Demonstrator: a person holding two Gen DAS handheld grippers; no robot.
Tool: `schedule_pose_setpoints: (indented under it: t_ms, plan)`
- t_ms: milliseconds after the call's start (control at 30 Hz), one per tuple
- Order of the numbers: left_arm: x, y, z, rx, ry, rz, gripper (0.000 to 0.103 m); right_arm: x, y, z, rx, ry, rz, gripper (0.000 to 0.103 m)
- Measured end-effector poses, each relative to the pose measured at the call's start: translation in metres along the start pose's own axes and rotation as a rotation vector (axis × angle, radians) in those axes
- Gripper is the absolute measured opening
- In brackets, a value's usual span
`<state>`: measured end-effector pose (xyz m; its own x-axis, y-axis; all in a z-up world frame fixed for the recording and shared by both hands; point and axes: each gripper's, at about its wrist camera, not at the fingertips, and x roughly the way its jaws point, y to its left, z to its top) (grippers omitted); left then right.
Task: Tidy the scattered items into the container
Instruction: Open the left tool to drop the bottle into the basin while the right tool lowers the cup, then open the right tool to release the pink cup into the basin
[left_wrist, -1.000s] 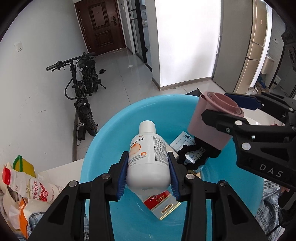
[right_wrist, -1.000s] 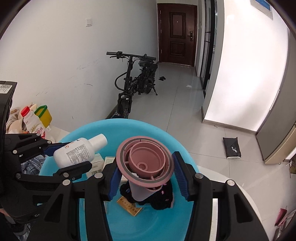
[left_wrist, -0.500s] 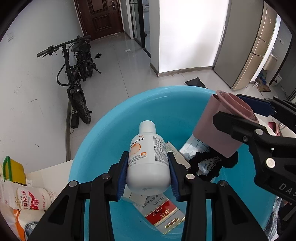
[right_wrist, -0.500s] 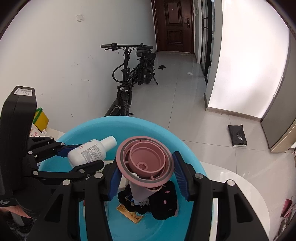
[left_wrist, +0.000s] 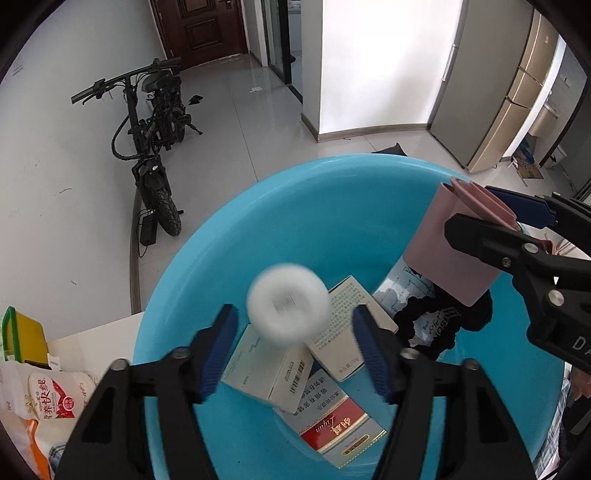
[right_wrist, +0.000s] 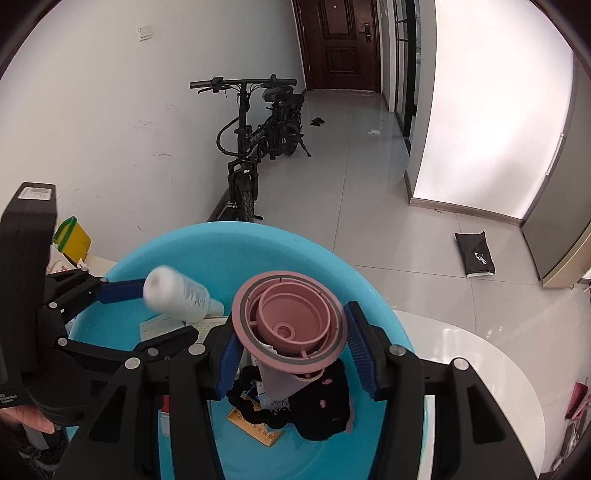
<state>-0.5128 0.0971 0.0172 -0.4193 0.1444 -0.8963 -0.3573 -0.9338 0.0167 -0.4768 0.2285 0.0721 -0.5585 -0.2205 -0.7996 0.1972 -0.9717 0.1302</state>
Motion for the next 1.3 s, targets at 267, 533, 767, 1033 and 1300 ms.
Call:
schedule_pose_setpoints:
  t_ms: [267, 533, 767, 1033, 1300]
  plan:
    - [-0.024, 0.007, -0.006, -0.007, -0.033, -0.026, 0.075, -0.002, 0.007, 0.001, -0.011, 0.000, -0.009, 0.051]
    - [-0.031, 0.003, -0.014, 0.017, -0.048, -0.041, 0.075, 0.012, 0.018, 0.009, -0.032, 0.017, -0.027, 0.051]
    - [-0.029, 0.004, -0.020, 0.026, -0.046, -0.036, 0.075, 0.029, 0.012, 0.006, -0.003, 0.072, -0.032, 0.052]
    - [-0.039, 0.010, -0.024, 0.019, -0.067, -0.035, 0.075, 0.018, 0.010, 0.004, 0.019, 0.061, -0.003, 0.073]
    - [-0.060, 0.011, -0.034, 0.018, -0.068, -0.030, 0.075, -0.001, 0.021, -0.003, -0.010, 0.065, 0.013, 0.073]
